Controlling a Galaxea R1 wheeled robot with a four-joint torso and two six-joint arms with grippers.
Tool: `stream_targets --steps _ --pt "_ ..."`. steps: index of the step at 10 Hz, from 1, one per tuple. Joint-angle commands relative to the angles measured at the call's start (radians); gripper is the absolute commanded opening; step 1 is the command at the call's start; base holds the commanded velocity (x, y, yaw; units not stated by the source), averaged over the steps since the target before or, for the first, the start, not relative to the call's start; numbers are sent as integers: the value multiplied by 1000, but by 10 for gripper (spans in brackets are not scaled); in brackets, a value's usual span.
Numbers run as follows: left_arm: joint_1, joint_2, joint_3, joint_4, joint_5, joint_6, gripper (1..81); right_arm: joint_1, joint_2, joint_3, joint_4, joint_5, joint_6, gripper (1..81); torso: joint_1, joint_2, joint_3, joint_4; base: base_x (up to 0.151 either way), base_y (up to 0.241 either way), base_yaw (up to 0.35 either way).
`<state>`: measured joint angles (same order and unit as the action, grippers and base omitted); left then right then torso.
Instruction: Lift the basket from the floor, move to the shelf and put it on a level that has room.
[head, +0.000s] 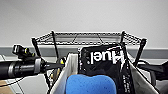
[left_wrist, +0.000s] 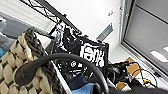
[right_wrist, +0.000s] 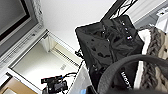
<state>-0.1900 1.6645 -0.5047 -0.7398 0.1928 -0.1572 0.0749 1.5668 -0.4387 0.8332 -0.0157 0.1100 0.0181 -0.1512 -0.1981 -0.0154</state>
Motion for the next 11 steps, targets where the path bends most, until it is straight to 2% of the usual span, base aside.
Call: stream_targets --steps 1,4,7,11 --pt "-182 8 -32 -23 13 -27 10 226 -5 -41 104 -44 -4 10 0 0 0 0 0 0 0" --pt "-252 22 -77 -36 47 -68 10 277 -2 -78 133 -70 7 10 0 0 0 0 0 0 0" --pt "-308 66 -118 -36 54 -113 10 360 21 -113 133 -92 60 10 0 0 0 0 0 0 0" --pt "-409 110 -175 -36 70 -194 10 478 49 -170 133 -162 149 10 0 0 0 0 0 0 0"
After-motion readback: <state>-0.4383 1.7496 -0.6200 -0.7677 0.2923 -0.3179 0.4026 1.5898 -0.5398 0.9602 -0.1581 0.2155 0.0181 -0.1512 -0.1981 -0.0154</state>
